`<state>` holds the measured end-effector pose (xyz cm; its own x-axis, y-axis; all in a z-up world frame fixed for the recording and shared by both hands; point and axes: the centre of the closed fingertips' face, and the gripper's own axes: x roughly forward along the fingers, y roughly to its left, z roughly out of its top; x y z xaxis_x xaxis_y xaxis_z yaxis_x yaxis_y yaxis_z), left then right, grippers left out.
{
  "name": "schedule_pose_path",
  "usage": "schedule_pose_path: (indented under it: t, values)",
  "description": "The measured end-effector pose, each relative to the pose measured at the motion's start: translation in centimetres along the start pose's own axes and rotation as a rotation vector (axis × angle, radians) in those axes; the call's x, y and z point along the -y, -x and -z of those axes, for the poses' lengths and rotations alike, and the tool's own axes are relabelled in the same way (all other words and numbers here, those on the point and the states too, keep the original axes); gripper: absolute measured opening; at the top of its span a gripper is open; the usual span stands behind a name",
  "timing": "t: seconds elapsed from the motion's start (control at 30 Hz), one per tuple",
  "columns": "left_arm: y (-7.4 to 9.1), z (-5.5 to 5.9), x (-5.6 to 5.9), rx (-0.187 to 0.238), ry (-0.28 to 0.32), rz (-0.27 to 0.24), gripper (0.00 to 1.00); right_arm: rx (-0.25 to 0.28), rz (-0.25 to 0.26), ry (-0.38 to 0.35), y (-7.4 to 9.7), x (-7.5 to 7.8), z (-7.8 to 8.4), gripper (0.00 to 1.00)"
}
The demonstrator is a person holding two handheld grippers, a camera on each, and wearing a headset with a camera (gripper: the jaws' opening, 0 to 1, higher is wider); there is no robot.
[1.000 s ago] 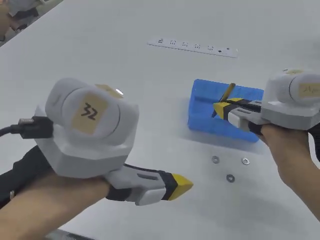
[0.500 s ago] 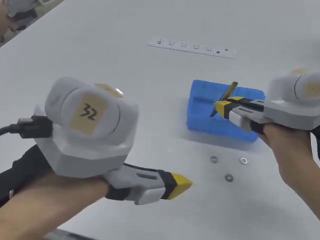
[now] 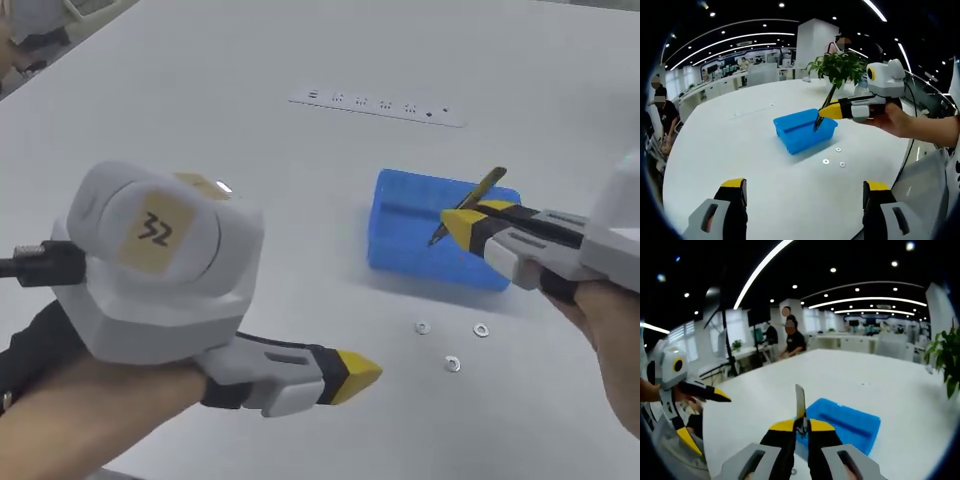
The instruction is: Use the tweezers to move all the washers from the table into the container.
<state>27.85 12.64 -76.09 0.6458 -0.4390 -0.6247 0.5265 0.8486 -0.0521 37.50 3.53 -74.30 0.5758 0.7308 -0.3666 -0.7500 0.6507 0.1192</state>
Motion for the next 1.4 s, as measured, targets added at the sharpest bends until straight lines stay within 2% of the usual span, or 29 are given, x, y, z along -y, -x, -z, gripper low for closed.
schedule_pose_path:
  t: [0.23,0.5,0.73,1.0,1.4]
  values:
    - [0.0,-0.1,0.4,0.001,-0.017,0.010,0.99,-0.044,0.006,-0.047,0.8,-0.7,2.6,0.04]
    - [-0.1,0.3,0.4,-0.007,-0.020,0.012,0.99,-0.116,-0.006,-0.034,0.5,-1.4,5.6,0.05]
    - [0.0,0.3,0.4,-0.001,-0.012,0.006,0.97,-0.143,-0.006,-0.026,0.0,-1.2,6.6,0.05]
    - [-0.2,0.5,0.6,-0.009,-0.013,0.009,0.97,-0.151,-0.006,-0.039,-0.2,-1.1,7.1,0.05]
    - [-0.3,0.8,0.3,-0.020,-0.015,-0.002,0.96,-0.140,0.000,-0.042,-0.5,-1.0,6.9,0.05]
